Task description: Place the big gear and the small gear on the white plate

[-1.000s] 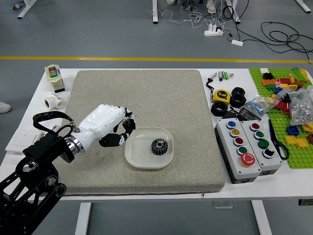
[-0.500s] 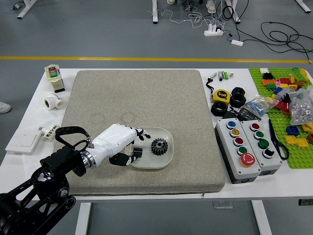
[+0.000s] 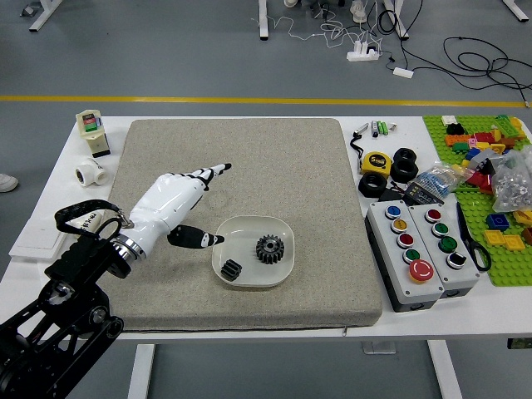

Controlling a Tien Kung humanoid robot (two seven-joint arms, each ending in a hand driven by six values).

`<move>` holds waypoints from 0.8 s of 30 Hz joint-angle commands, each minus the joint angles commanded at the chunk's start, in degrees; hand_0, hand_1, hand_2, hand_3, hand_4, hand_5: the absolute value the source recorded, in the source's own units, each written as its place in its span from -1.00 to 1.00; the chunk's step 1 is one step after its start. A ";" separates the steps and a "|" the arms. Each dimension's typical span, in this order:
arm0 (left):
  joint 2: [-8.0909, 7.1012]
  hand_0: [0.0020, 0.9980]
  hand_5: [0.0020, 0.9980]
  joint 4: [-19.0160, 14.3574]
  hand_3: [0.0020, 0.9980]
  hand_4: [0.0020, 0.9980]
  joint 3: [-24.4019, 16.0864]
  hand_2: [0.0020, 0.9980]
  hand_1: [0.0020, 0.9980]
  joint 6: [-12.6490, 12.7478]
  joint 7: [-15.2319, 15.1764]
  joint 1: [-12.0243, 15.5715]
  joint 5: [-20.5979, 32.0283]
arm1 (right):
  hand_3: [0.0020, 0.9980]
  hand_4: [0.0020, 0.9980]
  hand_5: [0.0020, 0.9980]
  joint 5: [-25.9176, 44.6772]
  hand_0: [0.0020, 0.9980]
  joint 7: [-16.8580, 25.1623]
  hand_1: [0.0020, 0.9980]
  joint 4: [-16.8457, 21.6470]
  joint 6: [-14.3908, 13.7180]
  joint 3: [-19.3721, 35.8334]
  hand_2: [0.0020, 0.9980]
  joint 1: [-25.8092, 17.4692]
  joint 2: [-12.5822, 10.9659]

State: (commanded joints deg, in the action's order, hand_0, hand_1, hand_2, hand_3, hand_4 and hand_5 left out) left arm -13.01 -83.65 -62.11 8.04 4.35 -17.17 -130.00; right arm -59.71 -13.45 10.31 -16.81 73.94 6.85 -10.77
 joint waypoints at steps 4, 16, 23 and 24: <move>1.02 0.13 -0.53 1.60 1.00 1.00 -4.57 0.93 0.44 3.80 0.83 0.98 0.00 | 0.13 0.53 0.43 0.07 0.21 0.00 0.22 0.00 -0.03 -0.04 0.40 -0.14 0.05; 2.12 0.36 -0.13 5.82 0.81 0.69 -14.63 0.94 0.55 11.93 -1.20 3.15 8.64 | 0.13 0.53 0.43 -0.27 0.21 -0.18 0.22 0.00 -0.06 0.04 0.40 -0.63 0.26; 2.41 0.46 0.54 5.05 0.65 0.61 -15.45 0.75 0.55 9.89 -4.20 3.85 25.40 | 0.13 0.53 0.43 -0.81 0.21 -0.32 0.22 0.00 -0.04 0.15 0.40 -0.84 0.35; 2.44 0.46 0.54 5.12 0.65 0.61 -15.56 0.75 0.55 9.40 -4.18 3.94 28.01 | 0.13 0.53 0.43 -0.83 0.21 -0.33 0.22 0.00 -0.05 0.15 0.40 -0.86 0.36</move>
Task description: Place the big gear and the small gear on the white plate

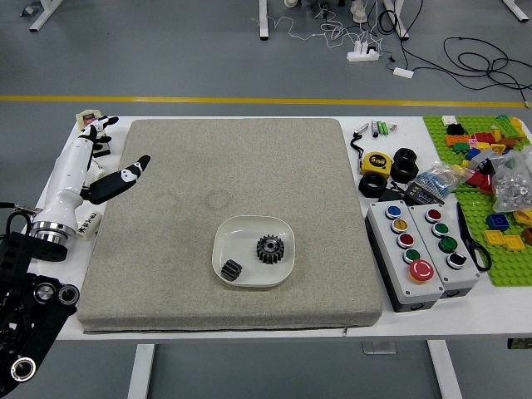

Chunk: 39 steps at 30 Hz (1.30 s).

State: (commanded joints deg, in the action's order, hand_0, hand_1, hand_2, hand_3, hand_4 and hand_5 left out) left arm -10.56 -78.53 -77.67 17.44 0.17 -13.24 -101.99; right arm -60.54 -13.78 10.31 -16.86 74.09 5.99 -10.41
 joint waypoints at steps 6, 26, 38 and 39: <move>0.21 0.50 0.64 0.98 0.65 0.65 -0.56 0.76 0.55 -6.81 1.09 1.20 14.15 | 0.13 0.53 0.43 -0.15 0.21 -0.07 0.22 0.00 -0.01 0.04 0.40 -0.24 0.09; 1.18 0.53 0.74 3.07 0.67 0.69 -0.93 0.76 0.57 -9.68 -0.53 1.84 59.90 | 0.13 0.53 0.43 0.27 0.20 0.06 0.22 0.00 0.07 -0.01 0.40 0.13 0.02; 1.21 0.54 0.79 3.51 0.66 0.71 -1.20 0.76 0.57 -9.46 -0.82 1.71 59.56 | 0.13 0.53 0.43 0.40 0.21 0.06 0.22 0.00 0.05 -0.09 0.40 0.24 0.01; 1.21 0.54 0.79 3.55 0.66 0.71 -1.27 0.76 0.57 -9.45 -0.85 1.69 59.49 | 0.13 0.53 0.43 0.45 0.21 0.07 0.22 0.00 0.04 -0.12 0.40 0.27 0.01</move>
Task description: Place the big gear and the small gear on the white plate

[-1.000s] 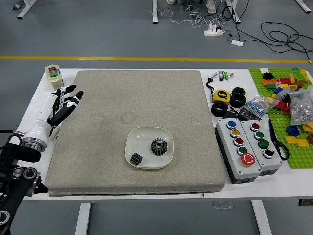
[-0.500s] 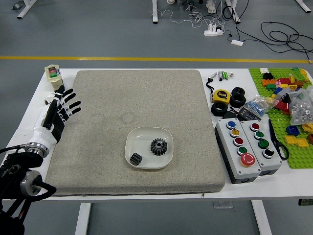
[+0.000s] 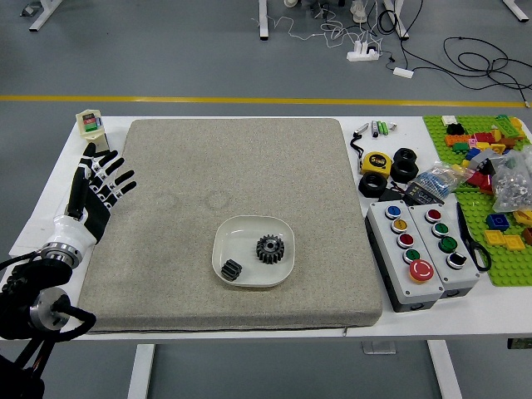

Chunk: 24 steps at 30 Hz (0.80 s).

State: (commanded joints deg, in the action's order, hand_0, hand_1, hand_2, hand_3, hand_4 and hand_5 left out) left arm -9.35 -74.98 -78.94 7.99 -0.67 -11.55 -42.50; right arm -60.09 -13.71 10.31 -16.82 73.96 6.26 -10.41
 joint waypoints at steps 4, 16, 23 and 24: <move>0.02 0.54 0.80 0.00 0.66 0.72 -0.20 0.76 0.57 -0.13 -0.07 -0.01 -0.30 | 0.14 0.53 0.43 -0.02 0.21 -0.01 0.22 0.00 0.00 -0.01 0.40 0.03 0.01; 0.27 0.56 0.82 0.26 0.65 0.72 -0.91 0.75 0.57 -1.26 -0.18 0.25 -1.40 | 0.14 0.53 0.44 0.09 0.20 0.02 0.22 0.00 -0.01 -0.20 0.40 -0.01 0.01; 0.58 0.56 0.82 0.29 0.64 0.73 -1.24 0.76 0.57 -1.37 -0.22 0.50 -1.82 | 0.14 0.53 0.44 0.19 0.20 0.03 0.22 0.00 -0.05 -0.24 0.40 0.04 0.02; 0.59 0.56 0.82 0.28 0.64 0.73 -1.27 0.76 0.57 -1.37 -0.22 0.52 -1.84 | 0.14 0.53 0.44 0.21 0.20 0.04 0.22 0.00 -0.06 -0.23 0.40 0.06 0.02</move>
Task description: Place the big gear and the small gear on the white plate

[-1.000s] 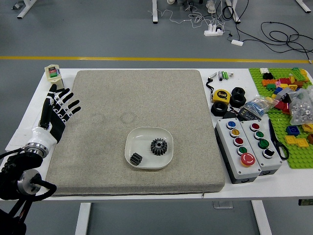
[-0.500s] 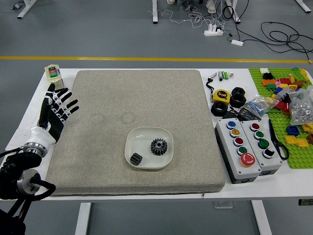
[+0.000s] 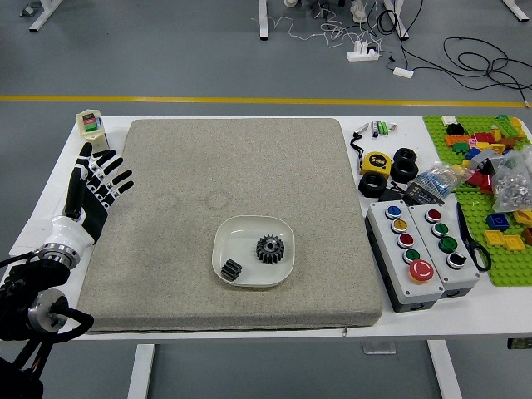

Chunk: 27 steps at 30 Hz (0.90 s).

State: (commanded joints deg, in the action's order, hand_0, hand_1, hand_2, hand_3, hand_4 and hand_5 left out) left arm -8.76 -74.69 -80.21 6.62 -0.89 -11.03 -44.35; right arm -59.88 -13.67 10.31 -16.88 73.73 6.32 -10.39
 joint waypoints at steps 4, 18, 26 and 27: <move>0.01 0.56 0.83 -0.02 0.65 0.73 -0.13 0.76 0.58 0.00 -0.06 0.08 -0.08 | 0.14 0.53 0.43 0.03 0.20 0.03 0.22 0.00 -0.04 0.08 0.40 0.05 0.00; 0.18 0.57 0.84 0.28 0.64 0.73 0.10 0.75 0.58 -0.58 0.04 0.27 -0.72 | 0.14 0.53 0.43 -0.09 0.21 0.14 0.22 0.00 -0.05 0.25 0.40 -0.21 -0.04; 0.13 0.57 0.84 0.38 0.64 0.74 0.19 0.76 0.58 -0.72 -0.04 0.33 -0.83 | 0.14 0.53 0.43 -0.42 0.20 0.08 0.22 0.00 -0.01 0.50 0.40 -0.34 0.01; 0.14 0.57 0.84 0.43 0.64 0.74 0.19 0.76 0.58 -0.75 -0.06 0.35 -0.86 | 0.14 0.53 0.43 -0.51 0.20 0.06 0.22 0.00 0.01 0.53 0.40 -0.38 0.01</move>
State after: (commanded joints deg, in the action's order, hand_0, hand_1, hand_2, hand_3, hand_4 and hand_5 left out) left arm -8.62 -74.26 -80.02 5.87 -0.95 -10.68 -45.21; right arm -60.39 -13.61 10.31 -16.87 74.26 5.94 -10.38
